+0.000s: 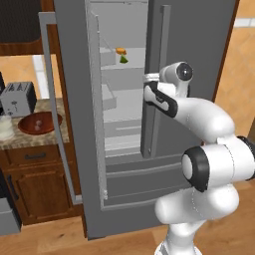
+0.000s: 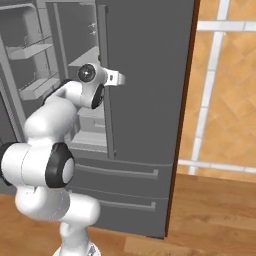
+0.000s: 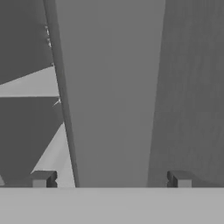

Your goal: Grab a lemon wedge from the fridge and one ice cube from the ice bowl, and put them in the glass of lemonade.

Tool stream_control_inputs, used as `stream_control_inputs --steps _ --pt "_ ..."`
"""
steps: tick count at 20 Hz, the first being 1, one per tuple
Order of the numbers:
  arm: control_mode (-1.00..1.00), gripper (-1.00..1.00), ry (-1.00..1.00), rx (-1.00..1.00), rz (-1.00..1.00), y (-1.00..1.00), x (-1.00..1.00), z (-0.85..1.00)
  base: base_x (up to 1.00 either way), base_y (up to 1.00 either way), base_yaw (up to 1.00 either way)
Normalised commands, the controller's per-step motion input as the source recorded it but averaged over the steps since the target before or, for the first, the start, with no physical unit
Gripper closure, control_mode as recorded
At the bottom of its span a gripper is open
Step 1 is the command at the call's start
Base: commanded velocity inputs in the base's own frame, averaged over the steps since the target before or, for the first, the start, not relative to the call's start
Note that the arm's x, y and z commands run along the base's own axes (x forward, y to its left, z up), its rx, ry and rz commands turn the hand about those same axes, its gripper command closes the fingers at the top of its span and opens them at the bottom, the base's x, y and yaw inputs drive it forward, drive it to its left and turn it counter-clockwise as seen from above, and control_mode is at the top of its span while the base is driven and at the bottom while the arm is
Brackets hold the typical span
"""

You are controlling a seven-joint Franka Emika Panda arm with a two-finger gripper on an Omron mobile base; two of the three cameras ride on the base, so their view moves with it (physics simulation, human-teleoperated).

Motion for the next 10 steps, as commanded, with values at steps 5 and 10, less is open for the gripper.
stream_control_inputs --steps 5,10 --pt "-1.00 1.00 0.06 0.00 -0.01 -0.04 0.98 -0.19 0.00 0.00 0.00" --pt "-1.00 1.00 0.09 0.00 -0.01 -0.01 0.12 0.03 0.00 0.00 0.00"
